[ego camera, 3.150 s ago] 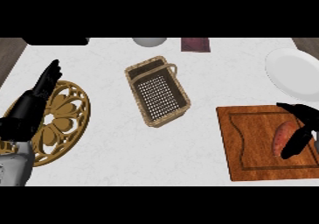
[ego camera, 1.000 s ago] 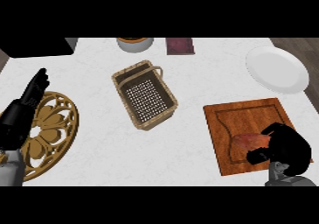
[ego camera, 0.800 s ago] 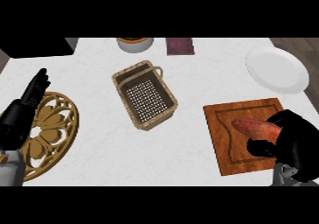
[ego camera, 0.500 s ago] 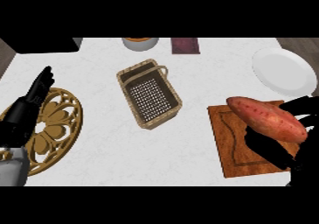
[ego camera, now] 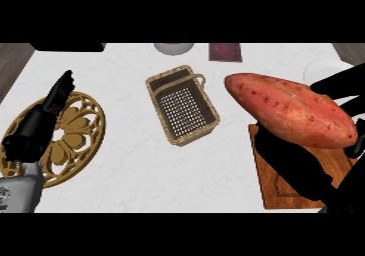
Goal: Pick the sweet potato from the cutting board and place it in the basket
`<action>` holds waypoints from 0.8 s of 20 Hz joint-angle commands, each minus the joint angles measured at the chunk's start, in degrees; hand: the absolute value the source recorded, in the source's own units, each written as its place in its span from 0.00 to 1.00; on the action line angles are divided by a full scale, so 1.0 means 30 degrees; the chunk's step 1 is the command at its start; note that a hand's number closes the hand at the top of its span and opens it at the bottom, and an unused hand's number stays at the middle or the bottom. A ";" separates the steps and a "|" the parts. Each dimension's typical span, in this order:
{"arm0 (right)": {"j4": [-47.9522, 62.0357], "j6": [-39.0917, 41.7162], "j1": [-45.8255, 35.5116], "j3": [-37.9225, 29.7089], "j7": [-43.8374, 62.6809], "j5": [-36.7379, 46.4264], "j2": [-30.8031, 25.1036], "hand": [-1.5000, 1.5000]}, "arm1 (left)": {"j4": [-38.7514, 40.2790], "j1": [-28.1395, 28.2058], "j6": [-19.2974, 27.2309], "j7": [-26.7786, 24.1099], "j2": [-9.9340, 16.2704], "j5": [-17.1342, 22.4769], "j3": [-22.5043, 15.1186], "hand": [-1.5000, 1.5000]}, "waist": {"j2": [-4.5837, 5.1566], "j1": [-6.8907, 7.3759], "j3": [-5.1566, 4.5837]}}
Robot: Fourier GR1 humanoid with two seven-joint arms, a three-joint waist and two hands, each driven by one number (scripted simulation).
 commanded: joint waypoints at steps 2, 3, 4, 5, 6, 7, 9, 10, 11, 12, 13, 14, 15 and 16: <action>0.2453 0.2519 -0.4414 -0.1305 0.4864 -0.2243 0.0193 1.00 | 0.0591 -0.0746 -0.0090 0.0106 -0.0129 -0.0148 -0.0310 0.50 | 0.0163 0.0370 0.0035; 0.3126 0.2753 -0.5010 -0.1621 0.4816 -0.2557 0.0194 1.00 | 0.0730 -0.0568 0.0027 -0.0181 -0.0452 -0.0177 -0.0495 0.50 | 0.0159 0.0453 0.0011; 0.4145 0.2442 -0.5662 -0.1954 0.4928 -0.2790 0.0194 1.00 | 0.0361 -0.0946 -0.0418 0.0029 0.0283 0.0107 -0.0039 0.50 | 0.0160 0.0755 0.0029; 0.5147 0.1997 -0.6382 -0.2803 0.4731 -0.3326 0.0195 1.00 | 0.0170 -0.0848 -0.0150 0.0073 -0.0393 -0.0148 -0.0683 0.50 | 0.0233 0.0915 0.0040; 0.5838 0.2235 -0.7013 -0.2854 0.5062 -0.3350 0.0195 1.00 | 0.0396 -0.0583 -0.0237 -0.0310 -0.0141 -0.0054 -0.0381 0.50 | 0.0210 0.0967 0.0023; 0.6542 0.2122 -0.7897 -0.3528 0.4959 -0.3748 0.0195 1.00 | 0.0506 -0.0601 -0.0096 -0.0155 -0.0354 -0.0363 -0.0723 0.50 | 0.0238 0.1021 0.0024; 0.7986 0.1904 -0.8873 -0.4190 0.5384 -0.4110 0.0196 1.00 | 0.0594 -0.0978 0.0200 0.0243 -0.0488 -0.0557 -0.0749 0.50 | 0.0261 0.1019 0.0037; 0.8823 0.1704 -0.9617 -0.5058 0.5182 -0.4335 0.0196 1.00 | 0.0665 -0.0898 -0.0245 -0.0106 -0.0251 -0.0212 -0.0606 0.50 | 0.0299 0.1063 0.0037; 0.9549 0.1368 -1.0163 -0.5463 0.5355 -0.4699 0.0196 1.00 | 0.0774 -0.1361 -0.0255 -0.0054 -0.0239 -0.0158 -0.0567 0.50 | 0.0350 0.1138 0.0035; 1.0476 0.1239 -1.0490 -0.5972 0.5247 -0.5072 0.0196 1.00 | 0.0721 -0.0949 -0.0426 -0.0210 -0.0256 0.0119 -0.0453 0.50 | 0.0364 0.1283 0.0043; 1.1458 0.1048 -1.1024 -0.6092 0.5320 -0.5229 0.0196 1.00 | 0.0819 -0.1659 -0.0453 0.0133 -0.0086 0.0088 -0.0376 0.50 | 0.0412 0.1273 0.0044; 1.1882 0.1503 -1.1454 -0.6591 0.5529 -0.5741 0.0196 1.00 | 0.0396 -0.1392 -0.0147 0.0236 -0.0502 -0.0168 -0.0765 0.50 | 0.0286 0.1217 0.0065; 1.2969 0.0912 -1.1885 -0.6498 0.5657 -0.5796 0.0196 1.00 | 0.0702 -0.1439 -0.0342 -0.0143 -0.0100 -0.0317 -0.0673 0.50 | 0.0398 0.1393 0.0043; 1.3521 0.1475 -1.2438 -0.6922 0.5760 -0.6373 0.0196 1.00 | 0.0953 -0.1215 -0.0123 -0.0481 -0.0437 -0.0287 -0.0698 0.50 | 0.0371 0.1346 0.0028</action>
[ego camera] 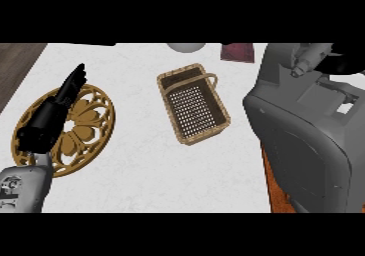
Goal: Pick the sweet potato from the cutting board and place it in the basket
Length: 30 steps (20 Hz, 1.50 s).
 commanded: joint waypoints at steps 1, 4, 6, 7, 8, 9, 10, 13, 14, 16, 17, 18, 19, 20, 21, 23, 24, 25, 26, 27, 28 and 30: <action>0.3377 0.0998 -0.2381 -0.1277 0.4987 -0.1587 0.0107 1.00 | 0.0025 -0.0253 0.0024 0.0286 -0.0316 -0.0025 -0.0285 0.50 | -0.0005 0.0068 0.0018; 0.4818 0.0513 -0.2966 -0.2371 0.5092 -0.2470 0.0107 1.00 | 0.0161 -0.0340 -0.0070 0.0269 -0.0048 0.0068 0.0001 0.50 | -0.0053 -0.0089 0.0033; 0.6227 0.0745 -0.3782 -0.2844 0.5096 -0.2070 0.0107 1.00 | -0.0172 -0.0039 -0.0010 0.0500 -0.0161 -0.0187 -0.0319 0.50 | -0.0169 -0.0011 0.0023; 0.7041 0.1213 -0.3839 -0.2700 0.5097 -0.2067 0.0107 1.00 | 0.0271 -0.0356 0.0099 0.0223 0.0053 -0.0018 0.0196 0.50 | -0.0103 -0.0142 -0.0001; 0.7646 0.1806 -0.3726 -0.2805 0.5097 -0.1761 0.0107 1.00 | -0.0048 0.0139 0.0171 0.0104 0.0002 0.0061 0.0277 0.50 | -0.0181 -0.0174 0.0001; 0.8239 0.2155 -0.3640 -0.2689 0.5096 -0.1942 0.0107 1.00 | 0.0422 -0.0351 0.0326 0.0196 0.0029 -0.0154 0.0293 0.50 | -0.0118 -0.0434 -0.0002; 0.8721 0.2619 -0.4106 -0.2697 0.5096 -0.1766 0.0107 1.00 | 0.0298 0.0138 0.0063 -0.0238 -0.0053 0.0012 0.0135 0.50 | -0.0184 -0.0490 -0.0003; 1.0332 0.3129 -0.4652 -0.2875 0.5093 -0.1529 0.0107 1.00 | 0.0405 0.0555 0.0019 -0.0473 0.0256 0.0067 0.0484 0.50 | -0.0192 -0.0522 -0.0002; 1.0847 0.3280 -0.4893 -0.2910 0.5068 -0.1621 0.0107 1.00 | 0.0528 0.0184 -0.0094 -0.0158 0.0136 0.0108 0.0313 0.50 | -0.0148 -0.0718 0.0020; 1.1491 0.4574 -0.5396 -0.2891 0.4850 -0.2440 0.0106 1.00 | 0.0453 -0.0091 0.0076 0.0275 0.0280 0.0246 0.0727 0.50 | -0.0275 -0.0797 0.0037; 1.1642 0.4111 -0.5563 -0.3606 0.5051 -0.2729 0.0106 1.00 | 0.0681 0.0490 0.0033 -0.0498 0.0540 0.0150 0.0912 0.50 | -0.0232 -0.0808 0.0039; 1.2045 0.3971 -0.6197 -0.3903 0.5085 -0.3062 0.0105 0.00 | 0.0070 0.0391 0.0141 0.0100 0.0138 0.0033 0.0442 0.50 | -0.0309 -0.0664 0.0053; 1.2499 0.2768 -0.5883 -0.3719 0.5084 -0.3467 0.0105 0.00 | 0.0488 -0.0019 -0.0089 -0.0067 0.0344 0.0169 0.0585 0.50 | -0.0158 -0.0658 0.0053; 1.2713 0.2285 -0.6452 -0.3642 0.5086 -0.3857 0.0104 0.00 | 0.0218 -0.0311 0.0082 0.0577 0.0016 0.0083 0.0309 0.50 | -0.0211 -0.0591 0.0060; 1.2662 0.1825 -0.6291 -0.3809 0.5088 -0.4478 0.0104 0.00 | -0.0280 0.0335 0.0149 0.0370 -0.0084 0.0086 0.0265 0.50 | -0.0270 -0.0474 0.0068; 1.3407 0.1602 -0.6795 -0.3914 0.5093 -0.5165 0.0103 0.00 | 0.0265 0.0500 0.0143 -0.0026 -0.0009 0.0037 0.0389 0.50 | -0.0229 -0.0512 0.0056; 1.3452 0.0849 -0.6648 -0.3720 0.5095 -0.5192 0.0103 0.00 | 0.0215 0.0314 -0.0239 -0.0235 0.0402 0.0224 0.0574 0.50 | -0.0192 -0.0637 0.0065; 1.3407 0.0800 -0.7427 -0.4089 0.5097 -0.5183 0.0102 0.00 | -0.0387 0.0182 0.0241 0.0316 -0.0015 -0.0076 0.0262 0.50 | -0.0245 -0.0746 0.0080; 1.3753 -0.0175 -0.7395 -0.3681 0.5099 -0.4927 0.0102 0.00 | -0.0400 -0.0226 0.0279 0.1070 -0.0207 0.0009 0.0184 0.50 | -0.0230 -0.0695 0.0075; 1.3511 -0.0288 -0.7998 -0.3871 0.5102 -0.4610 0.0102 0.00 | -0.0777 0.0515 0.0192 0.0703 0.0012 0.0070 0.0376 0.50 | -0.0243 -0.0736 0.0080; 1.3732 -0.1831 -0.7688 -0.3712 0.4629 -0.4180 0.0102 0.00 | -0.0043 -0.0357 0.0202 0.0774 0.0279 0.0157 0.0776 0.50 | -0.0069 -0.0832 0.0077; 1.2526 -0.3683 -0.7805 -0.4024 0.4416 -0.3550 0.0102 0.00 | 0.0387 -0.0031 0.0136 0.0375 0.0390 0.0118 0.0872 0.50 | -0.0097 -0.0923 0.0074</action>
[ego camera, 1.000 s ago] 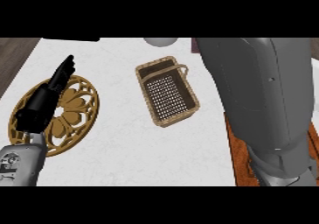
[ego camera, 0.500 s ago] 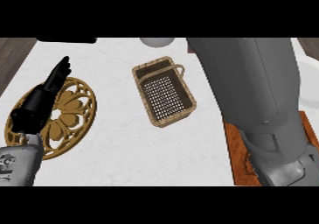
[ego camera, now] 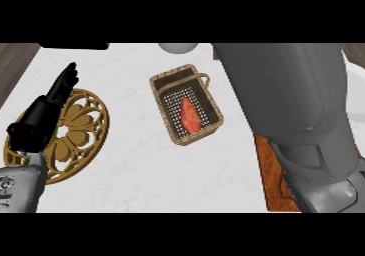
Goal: Pick the sweet potato from the cutting board and place it in the basket
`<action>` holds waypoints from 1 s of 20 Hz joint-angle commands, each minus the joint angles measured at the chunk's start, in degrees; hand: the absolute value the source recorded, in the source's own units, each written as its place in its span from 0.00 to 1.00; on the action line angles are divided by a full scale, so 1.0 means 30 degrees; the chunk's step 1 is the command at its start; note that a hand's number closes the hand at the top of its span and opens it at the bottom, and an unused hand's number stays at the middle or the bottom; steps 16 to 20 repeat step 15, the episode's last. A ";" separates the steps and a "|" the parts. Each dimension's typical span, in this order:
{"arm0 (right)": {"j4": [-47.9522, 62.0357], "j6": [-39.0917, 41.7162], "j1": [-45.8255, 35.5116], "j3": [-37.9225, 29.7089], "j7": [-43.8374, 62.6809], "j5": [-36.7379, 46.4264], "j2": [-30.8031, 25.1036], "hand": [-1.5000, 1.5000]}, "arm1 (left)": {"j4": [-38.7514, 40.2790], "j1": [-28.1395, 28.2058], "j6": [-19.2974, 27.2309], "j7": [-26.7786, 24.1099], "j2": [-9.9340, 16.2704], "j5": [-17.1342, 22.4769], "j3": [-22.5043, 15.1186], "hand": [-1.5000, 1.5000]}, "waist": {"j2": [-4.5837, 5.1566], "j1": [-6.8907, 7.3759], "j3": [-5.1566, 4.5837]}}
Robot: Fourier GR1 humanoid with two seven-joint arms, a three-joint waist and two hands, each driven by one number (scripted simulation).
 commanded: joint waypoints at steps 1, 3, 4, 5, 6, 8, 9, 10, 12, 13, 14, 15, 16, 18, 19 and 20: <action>-0.1134 -0.4024 -0.0727 -0.0464 0.3982 0.1345 0.0213 0.00 | -0.0550 0.0283 -0.0089 0.0333 -0.0130 0.0111 -0.0133 0.50 | -0.0084 -0.0158 0.0028; -0.1457 -0.5075 -0.0363 -0.0877 0.3771 0.2612 -0.0012 0.00 | -0.0407 0.0601 -0.0118 -0.0047 0.0251 0.0247 0.0384 0.50 | 0.0002 -0.0266 0.0020; -0.2181 -0.5618 -0.0660 -0.0675 0.3809 0.3511 -0.0172 0.00 | -0.0329 -0.0211 0.0130 0.0664 0.0145 0.0060 0.0280 0.50 | -0.0069 -0.0606 0.0034; -0.2728 -0.5621 -0.1017 -0.0722 0.4476 0.4098 0.0106 0.00 | 0.0260 0.0500 -0.0147 -0.0326 0.0511 0.0189 0.0644 0.50 | -0.0110 -0.0639 -0.0005; -0.2905 -0.6184 -0.0778 -0.0975 0.4522 0.4811 -0.0150 0.00 | -0.0225 0.1092 0.0089 -0.0423 -0.0032 -0.0120 0.0054 0.50 | -0.0114 -0.0518 0.0006; -0.4135 -0.6670 0.0084 -0.1388 0.4413 0.5807 -0.0330 0.00 | 0.0200 0.0648 0.0294 -0.0323 0.0268 -0.0001 0.0675 0.50 | -0.0111 -0.0992 0.0033; -0.4330 -0.6528 -0.0164 -0.1546 0.4709 0.6414 -0.0237 0.00 | 0.0193 0.0558 0.0557 -0.0611 0.0122 -0.0244 0.0547 0.50 | -0.0098 -0.0979 0.0020; -0.5028 -0.6746 0.0195 -0.1550 0.4710 0.7244 -0.0218 0.00 | 0.0070 0.1016 0.0406 -0.0230 -0.0048 -0.0308 0.0222 0.50 | -0.0191 -0.1046 0.0038; -0.6708 -0.6099 0.0598 -0.2092 0.4710 0.8050 -0.0155 0.00 | -0.0202 0.1053 0.0246 -0.0425 0.0312 -0.0106 0.0565 0.50 | -0.0339 -0.1264 0.0057; -0.7512 -0.6008 0.0908 -0.2388 0.4710 0.8577 -0.0457 0.00 | -0.0185 0.1172 0.0266 -0.0289 0.0238 0.0002 0.0641 0.50 | -0.0387 -0.1423 0.0068; -0.8686 -0.5523 0.1262 -0.2198 0.4604 0.9048 -0.0190 0.00 | -0.0186 0.1297 0.0005 -0.0010 0.0402 0.0318 0.0875 0.50 | -0.0468 -0.1510 0.0077; -0.9255 -0.5514 0.1806 -0.2172 0.4709 0.9711 0.0197 0.00 | -0.0637 0.1519 0.0097 -0.0129 0.0253 0.0181 0.0654 0.50 | -0.0403 -0.1297 0.0070; -0.9255 -0.5514 0.1806 -0.2172 0.4709 0.9711 0.0197 0.00 | -0.0637 0.1519 0.0097 -0.0129 0.0253 0.0181 0.0654 0.50 | -0.0403 -0.1297 0.0070; -0.9255 -0.5514 0.1806 -0.2172 0.4709 0.9711 0.0197 0.00 | -0.0637 0.1519 0.0097 -0.0129 0.0253 0.0181 0.0654 0.50 | -0.0403 -0.1297 0.0070; -0.9255 -0.5514 0.1806 -0.2172 0.4709 0.9711 0.0197 0.00 | -0.0637 0.1519 0.0097 -0.0129 0.0253 0.0181 0.0654 0.50 | -0.0403 -0.1297 0.0070; -0.9255 -0.5514 0.1806 -0.2172 0.4709 0.9711 0.0197 0.00 | -0.0637 0.1519 0.0097 -0.0129 0.0253 0.0181 0.0654 0.50 | -0.0403 -0.1297 0.0070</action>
